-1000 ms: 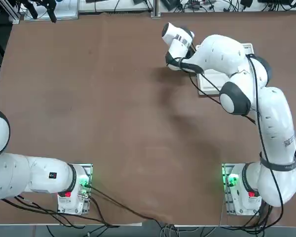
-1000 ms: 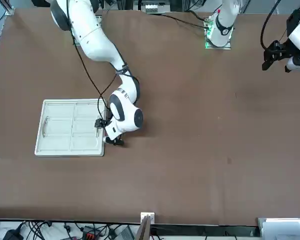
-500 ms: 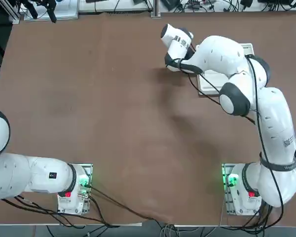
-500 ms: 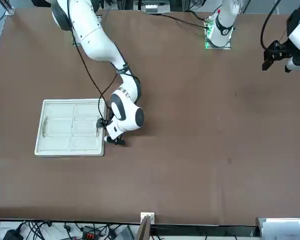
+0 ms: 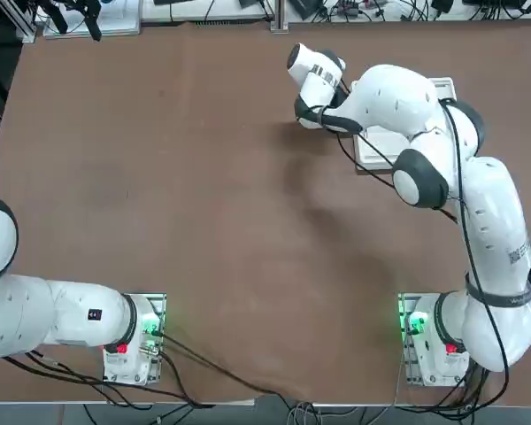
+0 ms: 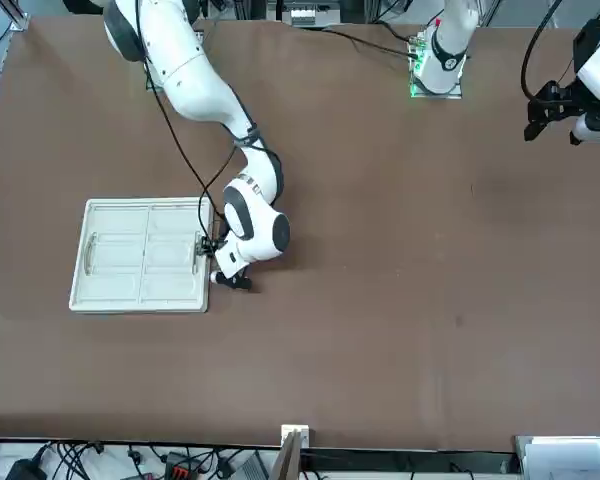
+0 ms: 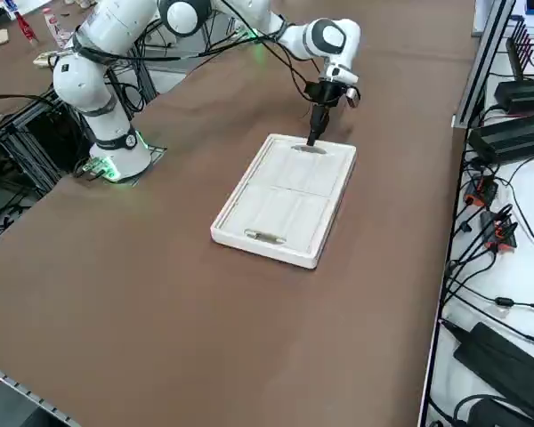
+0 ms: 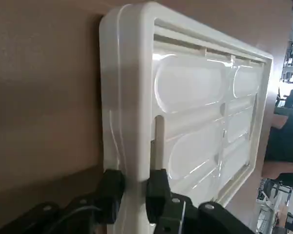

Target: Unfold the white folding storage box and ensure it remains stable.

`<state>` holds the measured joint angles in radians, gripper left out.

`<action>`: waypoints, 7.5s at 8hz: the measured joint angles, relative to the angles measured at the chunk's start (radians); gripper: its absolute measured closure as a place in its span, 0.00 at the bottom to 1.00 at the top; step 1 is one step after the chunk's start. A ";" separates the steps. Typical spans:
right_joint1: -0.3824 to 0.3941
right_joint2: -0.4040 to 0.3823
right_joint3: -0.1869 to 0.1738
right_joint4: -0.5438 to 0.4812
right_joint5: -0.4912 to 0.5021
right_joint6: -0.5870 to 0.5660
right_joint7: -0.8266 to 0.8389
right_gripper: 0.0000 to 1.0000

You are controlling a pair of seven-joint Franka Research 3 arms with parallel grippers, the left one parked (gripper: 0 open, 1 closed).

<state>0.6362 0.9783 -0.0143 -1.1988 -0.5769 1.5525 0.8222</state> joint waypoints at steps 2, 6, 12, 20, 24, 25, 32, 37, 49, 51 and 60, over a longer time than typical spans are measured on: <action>0.012 0.001 -0.001 0.005 -0.023 -0.025 0.000 0.71; 0.075 -0.007 -0.044 0.041 -0.077 -0.132 -0.015 0.71; 0.105 -0.058 -0.044 0.052 -0.187 -0.247 -0.086 0.71; 0.161 -0.050 -0.042 0.052 -0.412 -0.349 -0.086 0.71; 0.187 -0.023 -0.042 0.049 -0.480 -0.399 -0.088 0.71; 0.189 -0.019 -0.042 0.049 -0.488 -0.403 -0.088 0.71; 0.197 -0.014 -0.042 0.046 -0.498 -0.436 -0.138 0.71; 0.200 -0.013 -0.042 0.045 -0.498 -0.444 -0.141 0.71; 0.210 -0.011 -0.042 0.037 -0.509 -0.457 -0.191 0.63; 0.214 -0.008 -0.043 0.037 -0.514 -0.467 -0.208 0.56; 0.222 -0.054 -0.051 0.162 -0.455 -0.498 -0.380 0.20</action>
<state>0.8581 0.9241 -0.0650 -1.0365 -1.0318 1.0550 0.4422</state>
